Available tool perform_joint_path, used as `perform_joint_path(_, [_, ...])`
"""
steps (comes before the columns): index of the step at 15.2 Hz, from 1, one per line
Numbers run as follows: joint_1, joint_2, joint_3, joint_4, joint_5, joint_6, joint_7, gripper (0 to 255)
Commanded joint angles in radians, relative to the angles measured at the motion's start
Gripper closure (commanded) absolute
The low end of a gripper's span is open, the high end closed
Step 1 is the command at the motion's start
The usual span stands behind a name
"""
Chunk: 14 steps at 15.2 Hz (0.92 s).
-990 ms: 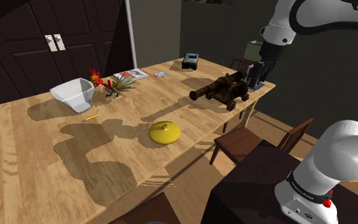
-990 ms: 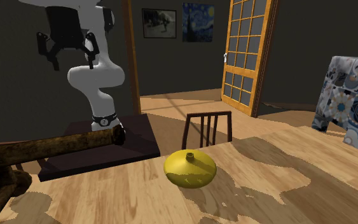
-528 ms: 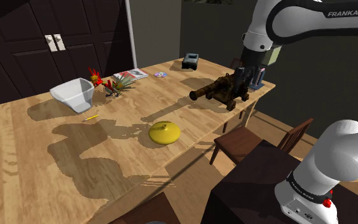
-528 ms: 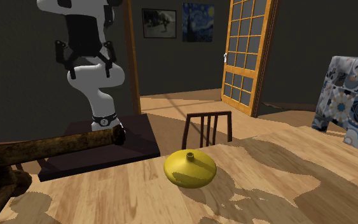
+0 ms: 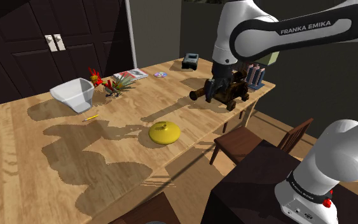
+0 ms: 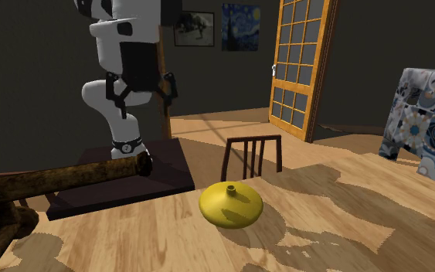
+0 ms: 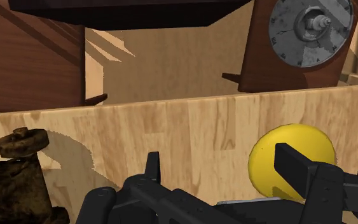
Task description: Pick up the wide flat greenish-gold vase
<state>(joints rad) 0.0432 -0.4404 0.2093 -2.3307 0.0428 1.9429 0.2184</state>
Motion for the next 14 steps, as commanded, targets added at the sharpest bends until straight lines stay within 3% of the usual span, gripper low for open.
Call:
perform_joint_path(1, [0.002, 0.071, 0.032, 0.042, -0.008, 0.024, 0.044, 0])
perform_joint_path(7, [0.012, 0.298, 0.119, 0.185, -0.07, 0.082, 0.187, 0])
perform_joint_path(14, [0.058, 0.587, 0.173, 0.414, -0.197, 0.09, 0.357, 0])
